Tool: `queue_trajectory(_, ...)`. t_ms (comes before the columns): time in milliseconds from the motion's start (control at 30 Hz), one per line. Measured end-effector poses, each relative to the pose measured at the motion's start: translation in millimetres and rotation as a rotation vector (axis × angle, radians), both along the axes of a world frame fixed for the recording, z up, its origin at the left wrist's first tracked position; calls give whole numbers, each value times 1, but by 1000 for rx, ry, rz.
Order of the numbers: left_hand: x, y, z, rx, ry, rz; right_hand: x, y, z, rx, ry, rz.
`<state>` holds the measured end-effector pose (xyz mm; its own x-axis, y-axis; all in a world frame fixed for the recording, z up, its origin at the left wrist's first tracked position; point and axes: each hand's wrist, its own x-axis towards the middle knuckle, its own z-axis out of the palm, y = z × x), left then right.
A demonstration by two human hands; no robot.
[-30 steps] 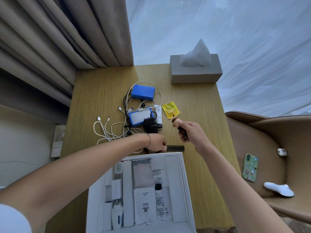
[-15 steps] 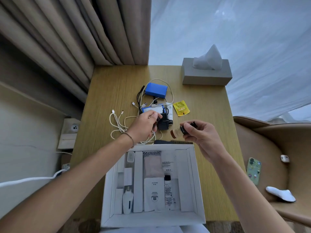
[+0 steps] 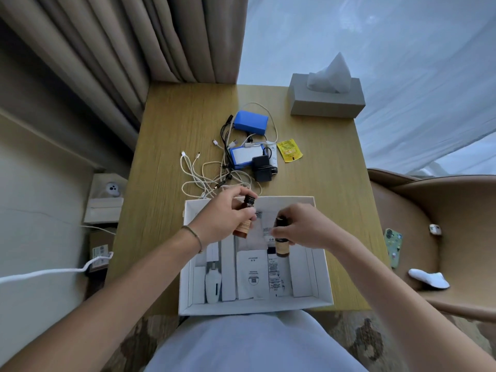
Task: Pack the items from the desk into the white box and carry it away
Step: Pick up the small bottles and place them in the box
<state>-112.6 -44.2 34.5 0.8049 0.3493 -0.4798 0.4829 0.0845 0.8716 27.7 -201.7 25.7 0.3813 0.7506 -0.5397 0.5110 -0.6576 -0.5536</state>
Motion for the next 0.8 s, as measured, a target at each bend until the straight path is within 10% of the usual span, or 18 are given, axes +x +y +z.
queue_trajectory(467,-22,-22,-24,160,141,-161,-48,-10,-54,-605,-231,395)
queue_trajectory(800,-10,-29,-43,250,205,-200,-61,-27,-69,-484,-416,301)
